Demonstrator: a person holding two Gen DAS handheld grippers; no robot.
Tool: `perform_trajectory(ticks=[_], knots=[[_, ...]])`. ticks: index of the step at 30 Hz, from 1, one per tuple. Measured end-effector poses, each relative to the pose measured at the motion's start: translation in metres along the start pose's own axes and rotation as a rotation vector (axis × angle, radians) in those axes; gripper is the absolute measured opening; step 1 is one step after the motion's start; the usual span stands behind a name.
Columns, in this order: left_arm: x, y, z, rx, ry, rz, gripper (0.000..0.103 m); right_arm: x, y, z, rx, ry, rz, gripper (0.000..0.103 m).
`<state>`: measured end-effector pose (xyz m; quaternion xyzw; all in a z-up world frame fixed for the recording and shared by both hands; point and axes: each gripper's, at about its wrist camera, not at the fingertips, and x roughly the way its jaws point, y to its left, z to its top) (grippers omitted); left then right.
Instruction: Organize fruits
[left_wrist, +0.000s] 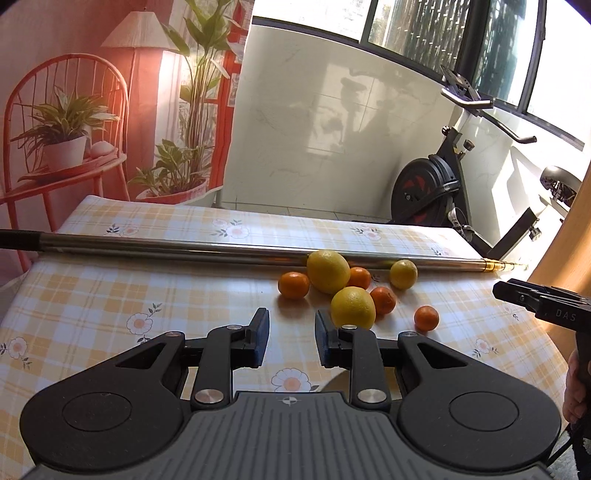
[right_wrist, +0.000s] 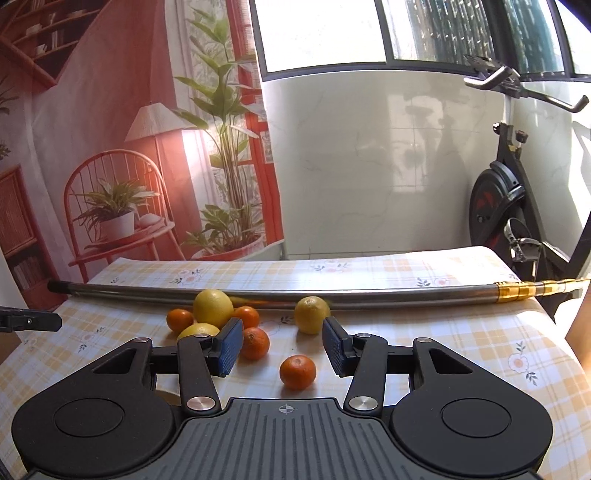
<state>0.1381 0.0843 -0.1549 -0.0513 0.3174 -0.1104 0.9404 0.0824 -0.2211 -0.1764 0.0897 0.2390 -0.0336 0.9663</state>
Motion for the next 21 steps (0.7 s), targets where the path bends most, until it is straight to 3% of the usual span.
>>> perform_trajectory(ticks=[8, 21], knots=[[-0.008, 0.016, 0.022, -0.038, -0.079, 0.069, 0.028, 0.004, -0.011, 0.016, -0.029, -0.042, -0.024, 0.044], [-0.003, 0.03, 0.04, -0.042, -0.123, 0.135, 0.028, 0.023, -0.011, 0.013, -0.052, -0.022, -0.028, 0.044]])
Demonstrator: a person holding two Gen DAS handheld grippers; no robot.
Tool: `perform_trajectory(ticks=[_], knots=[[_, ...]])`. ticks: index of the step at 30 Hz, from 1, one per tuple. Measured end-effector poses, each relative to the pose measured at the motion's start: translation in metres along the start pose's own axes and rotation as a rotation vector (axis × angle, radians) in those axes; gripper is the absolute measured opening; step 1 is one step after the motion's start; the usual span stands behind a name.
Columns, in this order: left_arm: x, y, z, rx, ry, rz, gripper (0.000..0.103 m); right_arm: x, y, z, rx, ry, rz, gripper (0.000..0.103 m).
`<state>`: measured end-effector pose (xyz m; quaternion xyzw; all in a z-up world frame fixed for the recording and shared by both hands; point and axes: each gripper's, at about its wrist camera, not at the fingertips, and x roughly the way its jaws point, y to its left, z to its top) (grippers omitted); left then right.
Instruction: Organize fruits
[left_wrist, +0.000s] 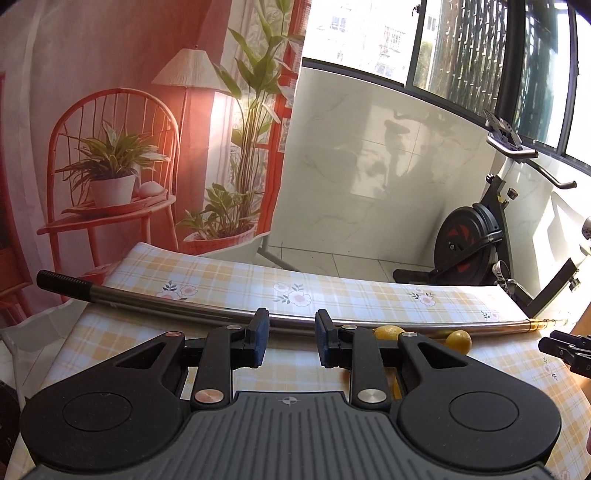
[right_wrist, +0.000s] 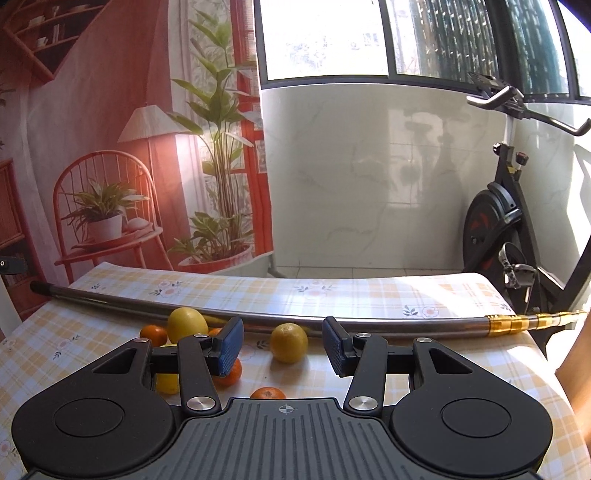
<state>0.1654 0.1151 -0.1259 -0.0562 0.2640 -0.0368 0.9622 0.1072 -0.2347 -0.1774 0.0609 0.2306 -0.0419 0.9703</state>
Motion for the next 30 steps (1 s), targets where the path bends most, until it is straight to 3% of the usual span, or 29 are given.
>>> perform_trajectory(ticks=[7, 18, 30], knots=[[0.005, 0.009, 0.015, 0.007, -0.024, 0.051, 0.03, 0.018, -0.004, -0.007, 0.02, 0.034, 0.004, 0.044], [0.011, 0.02, 0.015, -0.039, 0.036, 0.063, 0.036, 0.044, -0.018, -0.032, 0.12, 0.121, 0.026, 0.044], [-0.03, 0.021, 0.011, -0.013, 0.055, 0.086, 0.036, 0.031, -0.014, -0.035, 0.123, 0.11, 0.036, 0.044]])
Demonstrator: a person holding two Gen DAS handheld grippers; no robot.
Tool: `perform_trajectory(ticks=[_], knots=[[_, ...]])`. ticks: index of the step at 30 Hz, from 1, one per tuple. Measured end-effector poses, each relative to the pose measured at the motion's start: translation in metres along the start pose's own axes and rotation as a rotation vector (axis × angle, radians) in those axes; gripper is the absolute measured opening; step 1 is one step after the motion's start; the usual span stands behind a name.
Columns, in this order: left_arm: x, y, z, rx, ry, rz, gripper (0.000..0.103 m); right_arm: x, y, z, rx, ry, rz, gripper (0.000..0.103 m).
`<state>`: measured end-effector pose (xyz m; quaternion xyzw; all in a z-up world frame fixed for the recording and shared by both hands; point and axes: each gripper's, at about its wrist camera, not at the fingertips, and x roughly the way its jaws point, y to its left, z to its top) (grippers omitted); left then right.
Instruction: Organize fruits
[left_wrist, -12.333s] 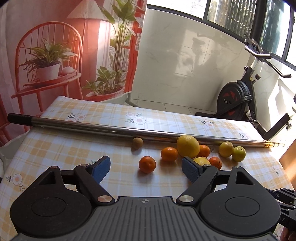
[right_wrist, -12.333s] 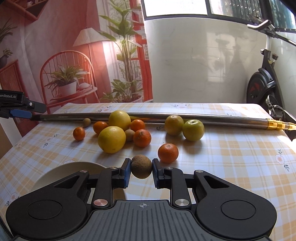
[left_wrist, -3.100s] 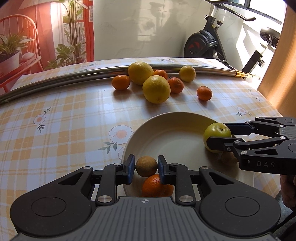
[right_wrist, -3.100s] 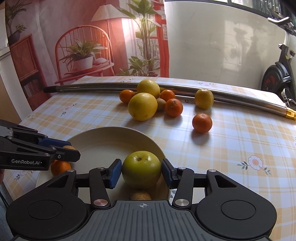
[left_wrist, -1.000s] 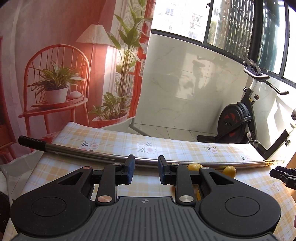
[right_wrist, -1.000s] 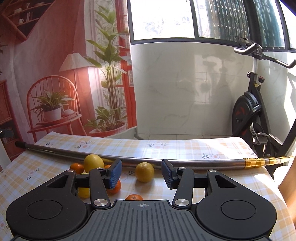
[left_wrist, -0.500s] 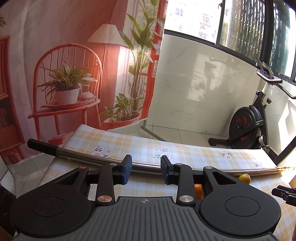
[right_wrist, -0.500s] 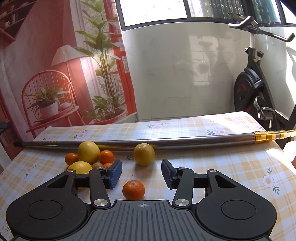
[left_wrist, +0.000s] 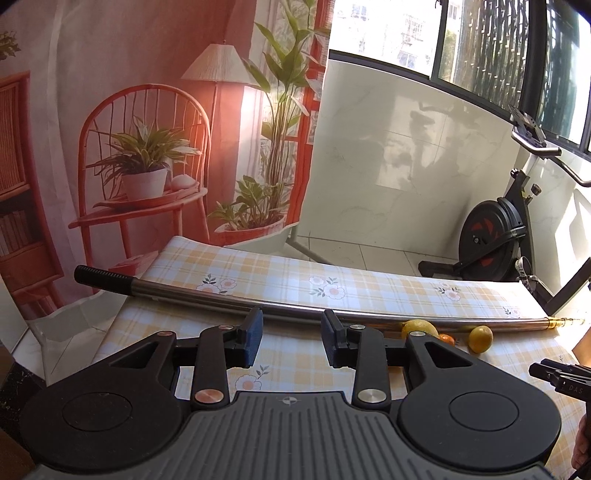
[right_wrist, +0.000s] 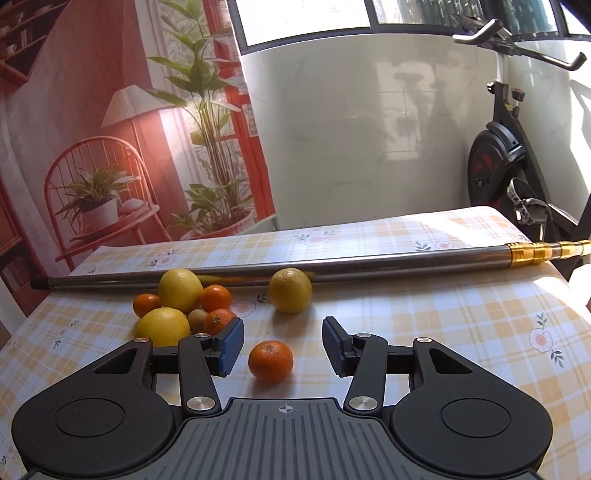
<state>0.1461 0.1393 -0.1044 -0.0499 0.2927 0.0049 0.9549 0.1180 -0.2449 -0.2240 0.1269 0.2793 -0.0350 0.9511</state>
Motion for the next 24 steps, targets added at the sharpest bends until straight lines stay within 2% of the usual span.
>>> perform_trajectory(ticks=[9, 14, 18, 24], knots=[[-0.021, 0.023, -0.019, -0.092, 0.063, 0.037, 0.037, -0.019, 0.005, -0.019, 0.012, 0.021, 0.017, 0.044], [-0.015, 0.034, -0.033, -0.122, 0.108, 0.059, 0.037, -0.022, 0.004, -0.029, 0.013, 0.04, 0.015, 0.044], [-0.002, 0.03, -0.042, -0.099, 0.124, 0.078, 0.037, -0.01, 0.005, -0.036, 0.006, 0.061, 0.006, 0.044], [0.013, 0.011, -0.038, -0.059, 0.093, 0.03, 0.037, 0.014, 0.003, -0.032, -0.013, 0.049, 0.001, 0.044]])
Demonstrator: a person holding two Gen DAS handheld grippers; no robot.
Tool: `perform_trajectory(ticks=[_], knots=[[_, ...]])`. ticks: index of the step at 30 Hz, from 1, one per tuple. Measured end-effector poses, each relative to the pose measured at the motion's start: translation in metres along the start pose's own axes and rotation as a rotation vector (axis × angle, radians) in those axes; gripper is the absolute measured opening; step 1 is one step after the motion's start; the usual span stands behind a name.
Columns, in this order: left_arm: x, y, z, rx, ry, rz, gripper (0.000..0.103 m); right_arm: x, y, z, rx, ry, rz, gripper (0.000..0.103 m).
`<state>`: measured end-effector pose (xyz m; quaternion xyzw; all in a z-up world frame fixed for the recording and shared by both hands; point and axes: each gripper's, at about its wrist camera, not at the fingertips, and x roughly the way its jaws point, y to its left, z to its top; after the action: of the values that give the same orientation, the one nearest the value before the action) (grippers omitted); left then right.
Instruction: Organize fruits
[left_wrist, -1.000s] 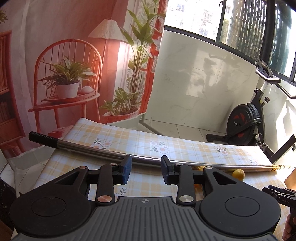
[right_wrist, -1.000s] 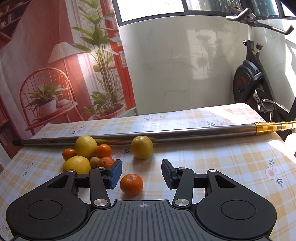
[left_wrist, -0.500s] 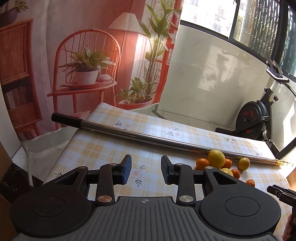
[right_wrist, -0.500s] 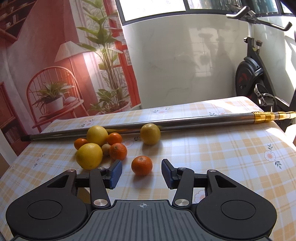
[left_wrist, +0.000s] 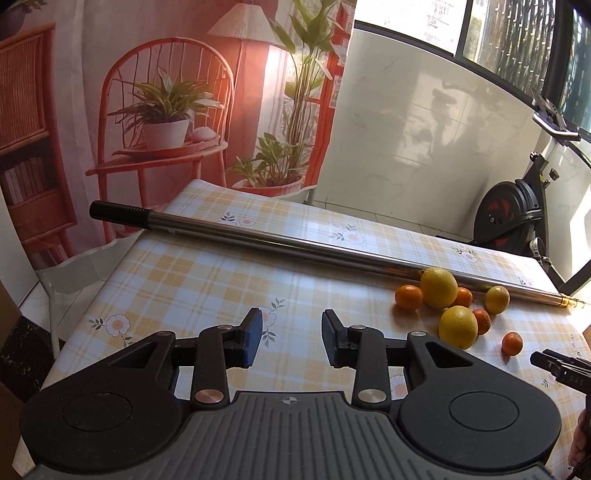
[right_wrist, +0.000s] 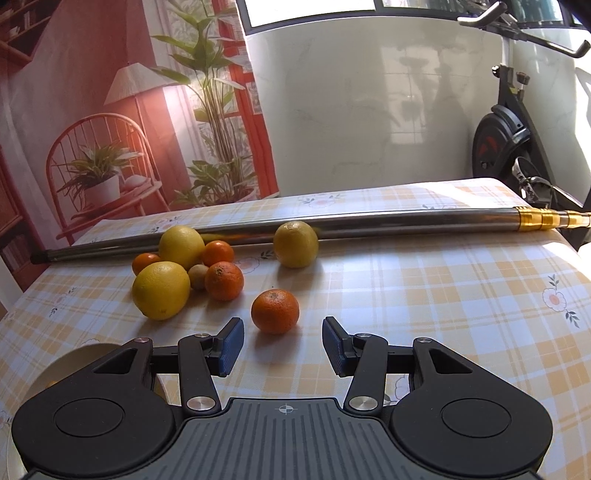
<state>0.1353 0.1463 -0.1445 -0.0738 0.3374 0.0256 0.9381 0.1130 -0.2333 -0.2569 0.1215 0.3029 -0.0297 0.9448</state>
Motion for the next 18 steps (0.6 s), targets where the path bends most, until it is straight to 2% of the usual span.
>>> perform_trajectory(ticks=[5, 7, 14, 18], knots=[[0.019, -0.028, 0.006, 0.04, -0.008, -0.068, 0.039, 0.023, -0.002, 0.008, -0.027, -0.004, 0.005, 0.044], [0.026, -0.041, 0.007, 0.07, -0.004, -0.093, 0.043, 0.031, -0.001, 0.009, -0.046, 0.003, 0.014, 0.044], [0.05, -0.077, 0.007, 0.134, 0.029, -0.164, 0.044, 0.054, 0.006, 0.01, -0.111, 0.024, 0.031, 0.043], [0.063, -0.09, 0.005, 0.152, 0.058, -0.198, 0.044, 0.057, 0.006, 0.008, -0.116, 0.028, 0.054, 0.035]])
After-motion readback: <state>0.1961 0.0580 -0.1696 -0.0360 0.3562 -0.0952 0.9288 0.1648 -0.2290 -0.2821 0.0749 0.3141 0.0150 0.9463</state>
